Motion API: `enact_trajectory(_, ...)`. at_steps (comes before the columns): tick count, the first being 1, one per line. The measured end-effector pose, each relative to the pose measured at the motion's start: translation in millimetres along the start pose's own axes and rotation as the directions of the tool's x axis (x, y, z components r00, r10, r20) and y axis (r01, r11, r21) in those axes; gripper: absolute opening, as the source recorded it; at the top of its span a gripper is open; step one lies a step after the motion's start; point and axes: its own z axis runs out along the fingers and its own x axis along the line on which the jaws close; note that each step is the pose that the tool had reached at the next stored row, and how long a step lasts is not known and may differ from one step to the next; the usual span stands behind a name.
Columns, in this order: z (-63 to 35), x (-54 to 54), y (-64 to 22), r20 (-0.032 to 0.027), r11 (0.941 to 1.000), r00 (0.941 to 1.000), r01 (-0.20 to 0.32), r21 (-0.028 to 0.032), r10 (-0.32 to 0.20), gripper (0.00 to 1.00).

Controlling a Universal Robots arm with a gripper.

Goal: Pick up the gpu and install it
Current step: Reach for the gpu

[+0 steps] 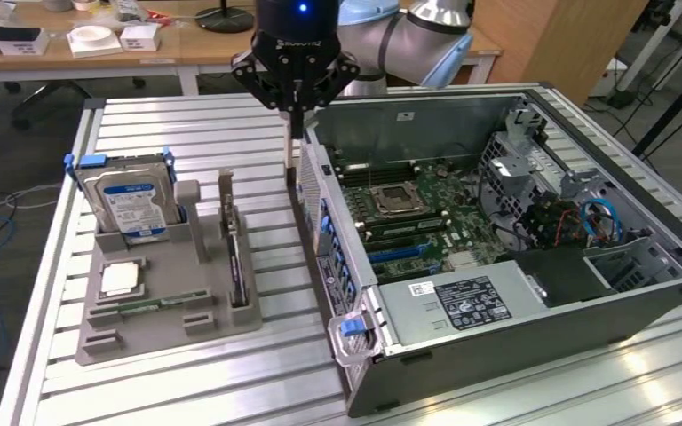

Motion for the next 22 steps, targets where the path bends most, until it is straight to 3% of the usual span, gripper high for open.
enact_trajectory(22, -0.2, 24.5, -1.8, 0.0000, 1.0000, 1.0000, 0.000, 0.0000, 0.000, 0.11)
